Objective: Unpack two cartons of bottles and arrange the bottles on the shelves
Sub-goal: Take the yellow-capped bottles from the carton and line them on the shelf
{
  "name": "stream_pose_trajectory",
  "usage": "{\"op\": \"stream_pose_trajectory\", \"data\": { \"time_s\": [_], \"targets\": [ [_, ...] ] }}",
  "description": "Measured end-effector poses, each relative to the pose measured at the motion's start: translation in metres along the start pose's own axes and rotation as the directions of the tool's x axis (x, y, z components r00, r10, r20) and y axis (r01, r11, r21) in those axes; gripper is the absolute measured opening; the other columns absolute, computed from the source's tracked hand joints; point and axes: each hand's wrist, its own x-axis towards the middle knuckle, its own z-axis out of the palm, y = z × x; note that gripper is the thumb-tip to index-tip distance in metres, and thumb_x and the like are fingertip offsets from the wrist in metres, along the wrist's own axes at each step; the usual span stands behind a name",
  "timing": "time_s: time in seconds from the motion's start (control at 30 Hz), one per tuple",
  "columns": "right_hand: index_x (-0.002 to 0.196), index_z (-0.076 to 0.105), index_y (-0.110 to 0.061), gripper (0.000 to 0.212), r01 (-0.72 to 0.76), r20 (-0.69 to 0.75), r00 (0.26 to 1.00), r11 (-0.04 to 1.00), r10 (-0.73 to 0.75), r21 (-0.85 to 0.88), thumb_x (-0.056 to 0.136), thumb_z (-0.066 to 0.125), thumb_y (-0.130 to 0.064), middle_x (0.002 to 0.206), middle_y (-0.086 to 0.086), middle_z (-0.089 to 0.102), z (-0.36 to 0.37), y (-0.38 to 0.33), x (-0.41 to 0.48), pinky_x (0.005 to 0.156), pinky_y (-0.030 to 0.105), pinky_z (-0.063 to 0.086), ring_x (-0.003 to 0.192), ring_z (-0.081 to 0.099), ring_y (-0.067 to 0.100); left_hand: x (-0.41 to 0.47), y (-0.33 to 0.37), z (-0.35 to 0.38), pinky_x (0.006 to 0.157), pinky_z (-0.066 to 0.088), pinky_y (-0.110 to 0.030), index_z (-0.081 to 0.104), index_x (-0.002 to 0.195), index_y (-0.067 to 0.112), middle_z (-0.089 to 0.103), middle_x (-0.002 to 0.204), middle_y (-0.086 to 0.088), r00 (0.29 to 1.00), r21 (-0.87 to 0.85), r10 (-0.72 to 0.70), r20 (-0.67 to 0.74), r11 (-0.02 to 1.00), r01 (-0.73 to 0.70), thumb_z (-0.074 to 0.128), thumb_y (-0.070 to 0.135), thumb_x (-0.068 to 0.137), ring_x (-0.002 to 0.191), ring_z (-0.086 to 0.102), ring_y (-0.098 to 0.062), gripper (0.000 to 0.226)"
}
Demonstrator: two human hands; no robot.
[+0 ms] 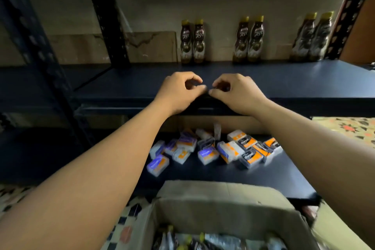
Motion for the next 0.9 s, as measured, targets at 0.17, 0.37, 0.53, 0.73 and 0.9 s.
{"op": "stream_pose_trajectory", "data": {
  "time_s": [0.17,0.37,0.53,0.73,0.9],
  "targets": [
    [0.106,0.073,-0.022,0.025,0.137,-0.104,0.985,0.990,-0.138,-0.009,0.089,0.070,-0.040,0.114,-0.004,0.072,0.006,-0.002,-0.070,0.103,0.036,0.045,0.119,0.062,0.017,-0.074,-0.002,0.008,0.085,0.055,-0.031,0.075,0.101,0.024,0.073,0.091,0.010,0.999,-0.040,0.034,-0.023,0.999,-0.035,0.073,0.036,0.089,0.085,0.067,-0.006,0.017],
    [0.106,0.074,-0.024,0.026,-0.045,0.368,0.929,0.999,0.042,0.000,0.089,0.074,-0.043,0.096,-0.003,0.074,0.015,0.003,-0.126,0.084,0.025,0.051,0.092,0.068,0.016,-0.141,-0.030,0.028,0.085,0.059,-0.047,0.068,0.117,0.028,0.074,0.099,0.003,0.831,0.065,-0.201,0.518,0.978,0.197,0.075,0.046,0.087,0.083,0.073,-0.019,0.036],
    [0.120,0.064,-0.021,0.035,-0.223,0.790,0.591,0.974,0.163,-0.034,0.091,0.074,-0.038,0.095,0.008,0.077,0.047,0.020,-0.163,0.067,0.023,0.056,0.084,0.073,0.018,-0.175,-0.044,0.052,0.084,0.059,-0.036,0.058,0.135,0.030,0.068,0.112,0.010,0.555,0.312,-0.366,0.748,0.930,0.193,0.071,0.056,0.086,0.087,0.072,-0.009,0.056],
    [0.115,0.065,-0.021,0.029,-0.322,0.774,0.604,0.947,0.190,0.019,0.093,0.072,-0.039,0.091,0.004,0.074,0.111,0.060,-0.207,0.073,0.030,0.057,0.074,0.072,0.012,-0.219,-0.086,0.103,0.085,0.052,-0.033,0.060,0.133,0.024,0.070,0.102,0.005,0.538,0.377,-0.381,0.752,0.918,0.122,0.068,0.048,0.090,0.092,0.067,-0.016,0.050],
    [0.112,0.066,-0.020,0.026,-0.445,0.734,0.633,0.892,0.248,0.082,0.091,0.076,-0.032,0.086,-0.001,0.069,0.158,0.092,-0.253,0.082,0.036,0.055,0.079,0.067,0.020,-0.264,-0.141,0.142,0.087,0.047,-0.027,0.058,0.135,0.021,0.064,0.127,0.001,0.431,0.401,-0.447,0.784,0.894,0.199,0.072,0.042,0.089,0.103,0.061,-0.015,0.052]
  ]
}}
